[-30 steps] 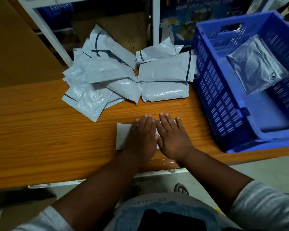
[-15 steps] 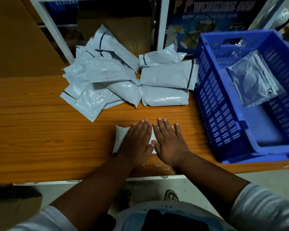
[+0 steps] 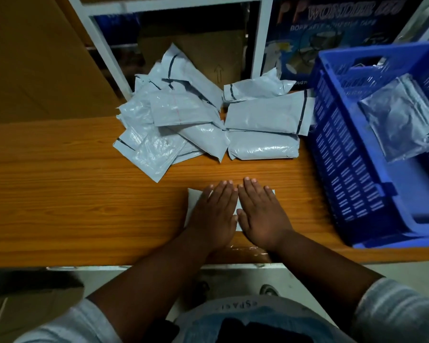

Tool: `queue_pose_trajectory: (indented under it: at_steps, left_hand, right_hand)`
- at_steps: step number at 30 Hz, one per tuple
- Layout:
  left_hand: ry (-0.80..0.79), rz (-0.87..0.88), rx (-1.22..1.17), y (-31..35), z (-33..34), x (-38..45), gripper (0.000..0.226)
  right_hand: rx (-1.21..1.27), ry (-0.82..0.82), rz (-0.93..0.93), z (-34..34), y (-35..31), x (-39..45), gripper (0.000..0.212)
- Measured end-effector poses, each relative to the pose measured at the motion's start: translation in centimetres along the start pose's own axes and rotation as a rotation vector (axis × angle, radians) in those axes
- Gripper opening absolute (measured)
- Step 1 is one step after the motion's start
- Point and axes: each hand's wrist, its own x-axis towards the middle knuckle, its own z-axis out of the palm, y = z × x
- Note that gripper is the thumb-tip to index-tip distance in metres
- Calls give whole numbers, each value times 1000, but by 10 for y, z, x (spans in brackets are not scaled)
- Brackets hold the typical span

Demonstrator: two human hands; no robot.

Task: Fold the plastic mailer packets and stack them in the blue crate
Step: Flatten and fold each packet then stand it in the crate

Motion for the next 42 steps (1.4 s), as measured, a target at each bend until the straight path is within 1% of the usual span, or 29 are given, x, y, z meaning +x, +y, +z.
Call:
queue_pose_trajectory:
  at_steps: [3,5,10,13,14,16,17,18,20,22,29,34,38,40,42]
  left_hand:
    - [-25,2,-28,-1,7,1,72]
    - [-14,8,-62,-3,10,1,72]
    - [-4,20,-123,-9,17,-2,70]
    - [-19,-14,-218,-14,17,1,70]
    - [-18,-31,-265,-16,16,3,71]
    - [-15,-58,-326,-20,11,5,71]
    - [-27,-55,-314,-21,6,5,70]
    - [-47,-44,-250,-23,1,4,69]
    - [-78,-11,-56,-28,-2,-4,68]
    - [-85,3,28,-35,0,-15,72]
    - [-55,-11,-61,-44,15,-22,76]
    - [-24,-188,-122,-48,7,-21,84]
    - [-52,-134,-136,-48,10,-37,84]
    - [-68,-142,-139,-49,13,-41,83]
    - [-79,-146,-128,-49,15,-40,82]
  right_hand:
    - [-16,17,3,4,1,0,69]
    - [-12,9,-1,2,1,0,68]
    - [-13,-61,2,-7,-1,0,69]
    - [-131,-29,-92,-27,-1,8,69]
    - [-135,-17,-123,-30,-4,10,69]
    - [-53,-29,-130,-24,-12,11,68]
    - [-7,-47,-107,-18,-16,10,68]
    - [9,-54,-83,-12,-18,8,68]
    - [-21,-53,-63,-5,-17,6,70]
    - [-52,-77,-81,-7,-15,8,73]
    - [-120,-110,-108,-6,-12,14,76]
    - [-147,-134,-98,-19,-2,31,75]
    - [-193,-109,-168,-37,-2,33,72]
    - [-180,-101,-195,-39,-15,27,75]
    - [-176,-115,-175,-28,-32,18,78]
